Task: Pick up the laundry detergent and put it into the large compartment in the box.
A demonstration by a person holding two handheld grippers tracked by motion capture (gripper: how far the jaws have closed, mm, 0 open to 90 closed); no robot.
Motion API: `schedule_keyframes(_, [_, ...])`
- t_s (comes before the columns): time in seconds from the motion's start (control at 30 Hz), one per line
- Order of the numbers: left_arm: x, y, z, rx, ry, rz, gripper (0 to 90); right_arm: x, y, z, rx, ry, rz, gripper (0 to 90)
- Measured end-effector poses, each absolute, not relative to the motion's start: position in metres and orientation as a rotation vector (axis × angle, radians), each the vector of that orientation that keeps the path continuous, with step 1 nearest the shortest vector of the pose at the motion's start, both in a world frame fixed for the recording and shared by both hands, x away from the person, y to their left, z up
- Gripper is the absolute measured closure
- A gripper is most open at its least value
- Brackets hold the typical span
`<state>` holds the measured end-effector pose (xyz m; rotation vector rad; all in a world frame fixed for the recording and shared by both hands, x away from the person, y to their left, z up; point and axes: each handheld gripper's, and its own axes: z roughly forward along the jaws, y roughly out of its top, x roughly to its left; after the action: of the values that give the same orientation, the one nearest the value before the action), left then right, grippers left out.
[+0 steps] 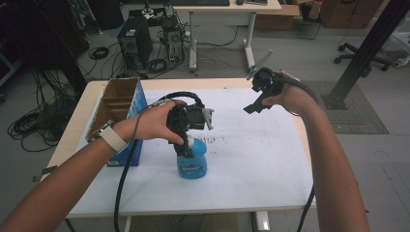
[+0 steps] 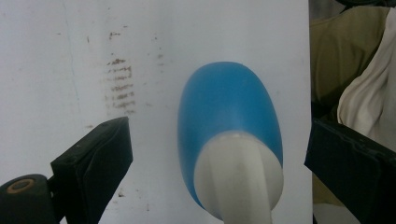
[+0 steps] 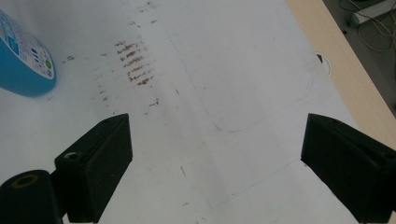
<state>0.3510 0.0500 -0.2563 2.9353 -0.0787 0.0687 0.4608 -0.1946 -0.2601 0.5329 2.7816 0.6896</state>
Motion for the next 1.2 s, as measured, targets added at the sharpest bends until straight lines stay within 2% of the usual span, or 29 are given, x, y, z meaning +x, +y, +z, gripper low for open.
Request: schedule_keyframes(1.2, [0.356, 0.049, -0.288, 2.962, -0.042, 0.038, 9.8, 0.459, -0.192, -0.260, 0.527, 2.784, 0.688, 8.8])
